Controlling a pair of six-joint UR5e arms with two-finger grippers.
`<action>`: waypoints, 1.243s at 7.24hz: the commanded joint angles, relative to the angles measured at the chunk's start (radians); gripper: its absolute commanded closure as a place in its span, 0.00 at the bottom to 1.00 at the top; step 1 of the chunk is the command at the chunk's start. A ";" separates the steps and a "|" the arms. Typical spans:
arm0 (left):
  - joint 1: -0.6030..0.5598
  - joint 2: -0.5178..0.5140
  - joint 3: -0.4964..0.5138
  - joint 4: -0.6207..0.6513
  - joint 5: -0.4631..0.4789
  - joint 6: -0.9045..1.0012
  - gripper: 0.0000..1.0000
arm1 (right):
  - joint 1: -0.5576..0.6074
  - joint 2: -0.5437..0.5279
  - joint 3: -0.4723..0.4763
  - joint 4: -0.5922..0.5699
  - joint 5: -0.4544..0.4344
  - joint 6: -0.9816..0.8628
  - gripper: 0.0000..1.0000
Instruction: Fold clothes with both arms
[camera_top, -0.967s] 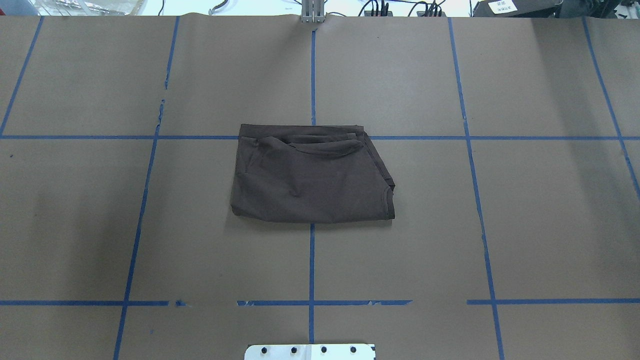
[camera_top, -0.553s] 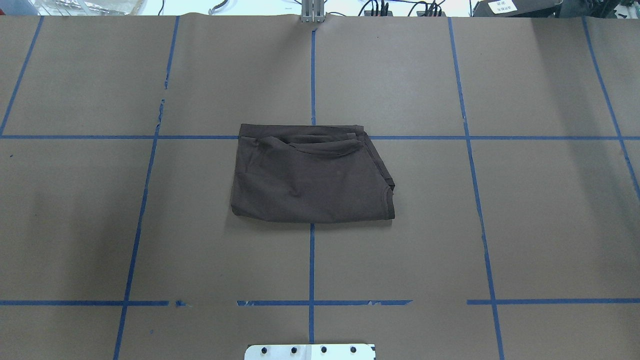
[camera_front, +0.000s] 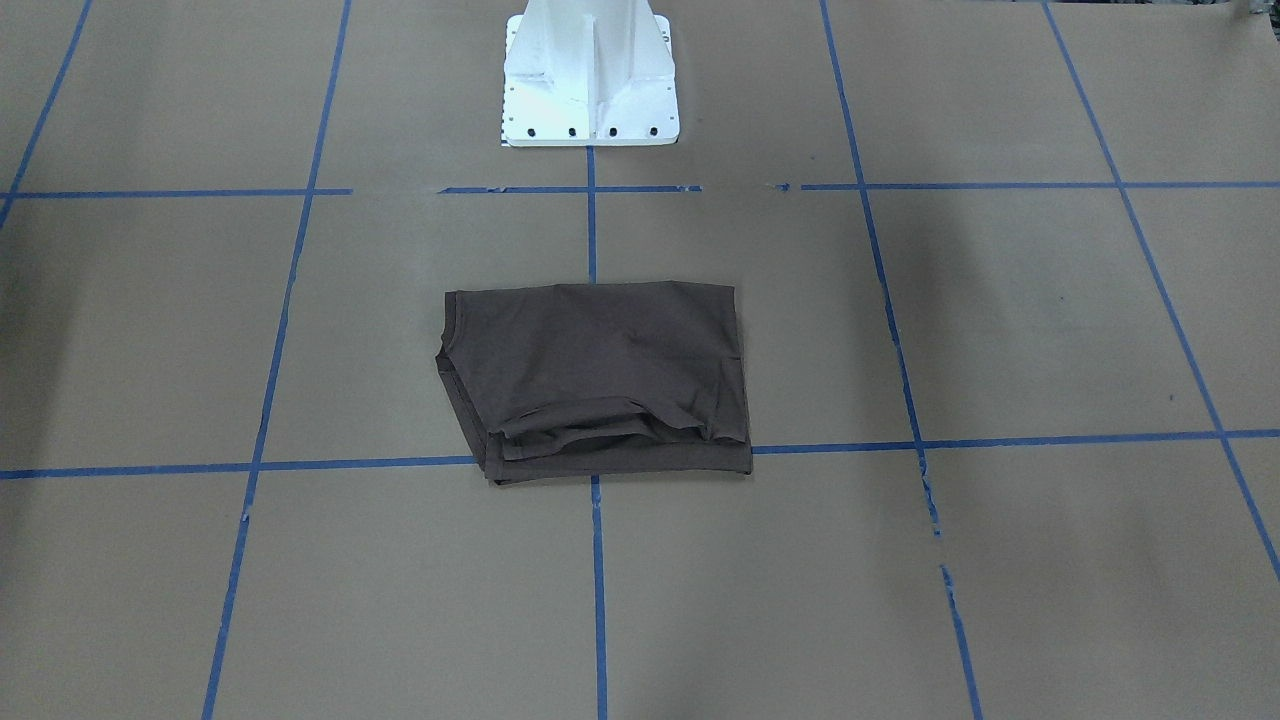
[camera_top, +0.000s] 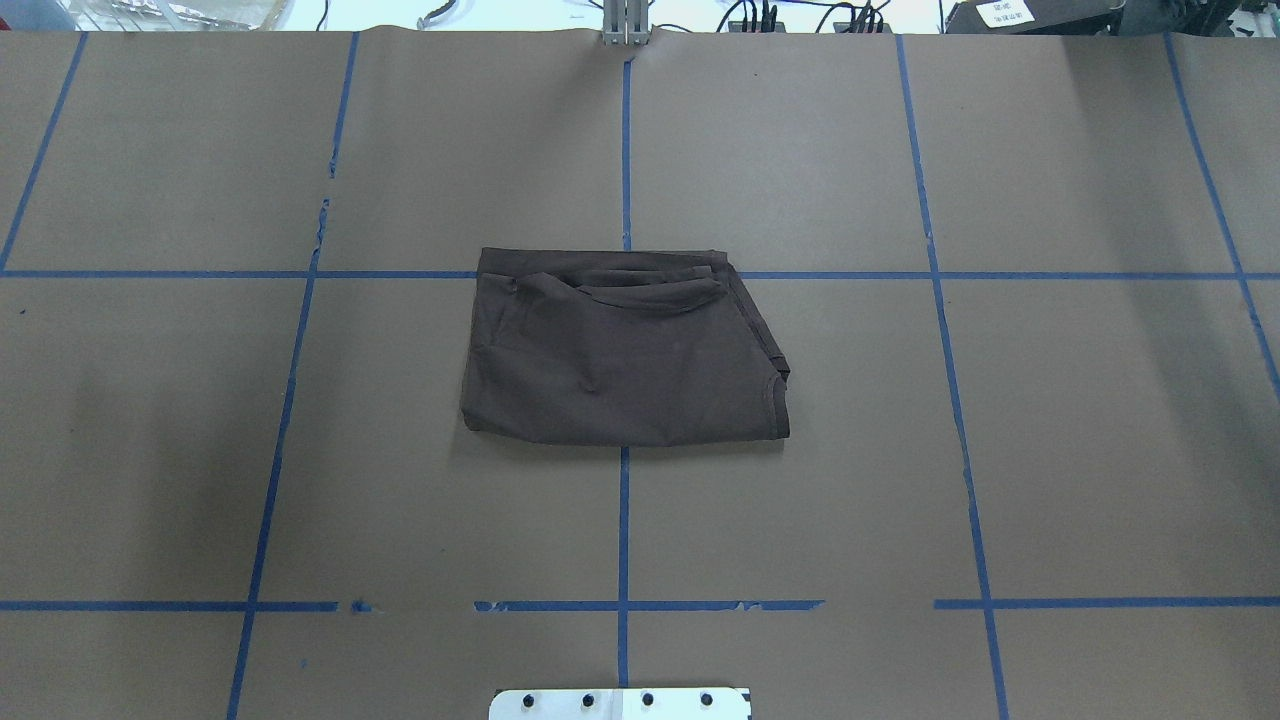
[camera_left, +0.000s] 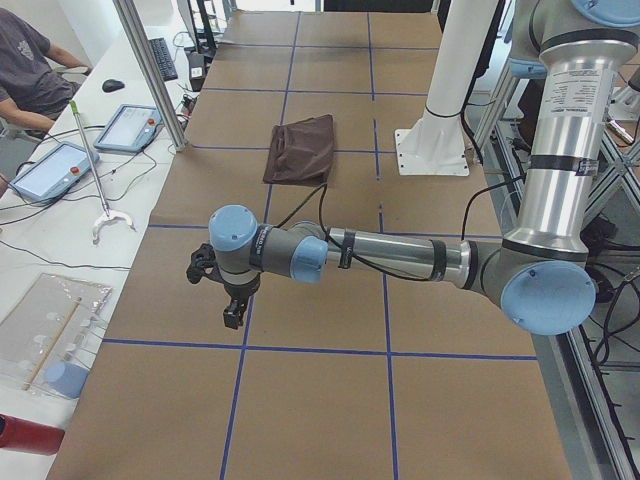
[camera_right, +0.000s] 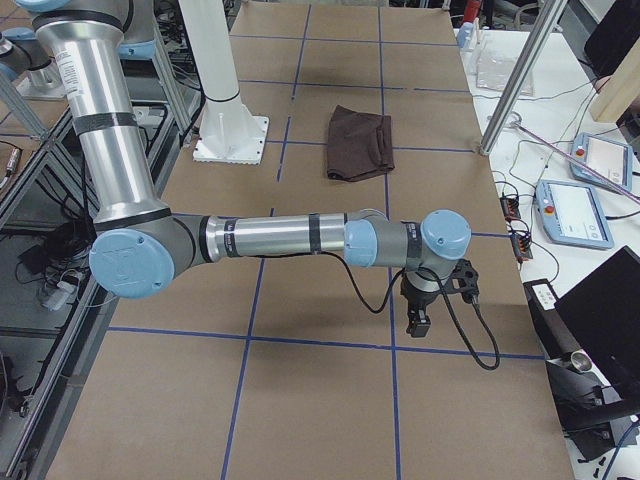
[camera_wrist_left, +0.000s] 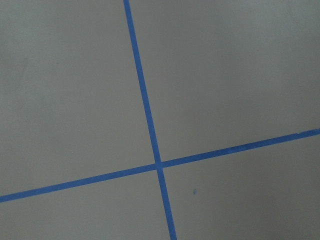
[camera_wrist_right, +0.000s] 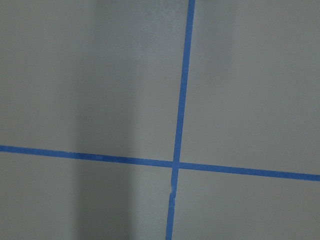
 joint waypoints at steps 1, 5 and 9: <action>0.010 0.011 -0.010 0.016 0.000 0.002 0.00 | -0.031 -0.020 0.054 -0.007 -0.048 0.003 0.00; 0.009 0.012 -0.051 0.133 -0.003 0.008 0.00 | -0.037 -0.020 0.052 -0.004 -0.041 0.004 0.00; -0.033 0.017 -0.066 0.214 -0.014 0.137 0.00 | -0.037 -0.021 0.043 -0.004 -0.040 0.004 0.00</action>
